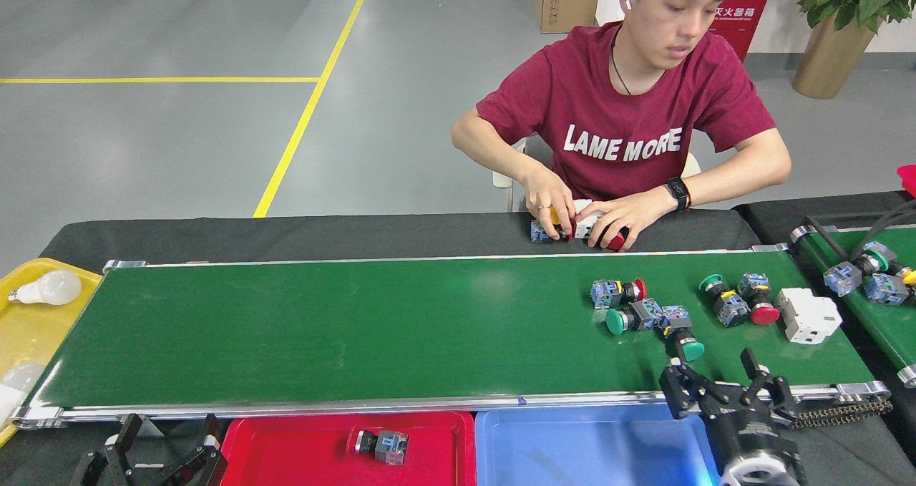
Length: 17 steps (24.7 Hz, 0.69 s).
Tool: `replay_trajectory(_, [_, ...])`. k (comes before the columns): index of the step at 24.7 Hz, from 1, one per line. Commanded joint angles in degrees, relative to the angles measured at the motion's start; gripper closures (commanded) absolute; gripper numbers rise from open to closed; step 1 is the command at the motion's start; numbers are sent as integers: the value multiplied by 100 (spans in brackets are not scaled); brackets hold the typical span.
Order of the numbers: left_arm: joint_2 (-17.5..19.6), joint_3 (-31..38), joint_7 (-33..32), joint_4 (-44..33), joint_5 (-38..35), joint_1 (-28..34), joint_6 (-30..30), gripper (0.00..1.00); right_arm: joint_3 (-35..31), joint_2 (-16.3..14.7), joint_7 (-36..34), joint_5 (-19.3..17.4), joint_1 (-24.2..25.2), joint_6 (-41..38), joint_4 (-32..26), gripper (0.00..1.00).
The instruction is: Pick switch part from conveyor to tray
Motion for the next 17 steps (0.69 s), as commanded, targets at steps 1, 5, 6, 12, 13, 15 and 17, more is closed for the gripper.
replay_trajectory(1, [44, -1, 24, -63, -9, -35, -5, 0, 24, 86, 180, 2, -362, -17, 347, 6])
replay_trajectory(5, [44, -1, 24, -63, -9, -71, -14, 0, 112, 156, 206, 10, -574, -527, 796, 38])
replay_trajectory(6, [44, -1, 24, -63, -17, -79, -14, 0, 103, 112, 206, 2, -591, -975, 858, 60])
replay_trajectory(12, [44, 8, 24, -72, -17, -79, -5, 0, 77, 77, 83, -16, -582, -1643, 831, 98])
replay_trajectory(13, [44, 8, 24, -72, -17, -71, -5, 0, 77, 77, 83, -16, -574, -1766, 743, 98])
replay_trajectory(15, [44, 34, 33, -80, -9, -35, -5, 0, 68, 25, 74, -25, -486, -2153, 357, 98])
replay_trajectory(17, [44, 69, 33, -80, -9, -35, 4, 0, 68, -195, 74, -25, -179, -2697, -337, 98])
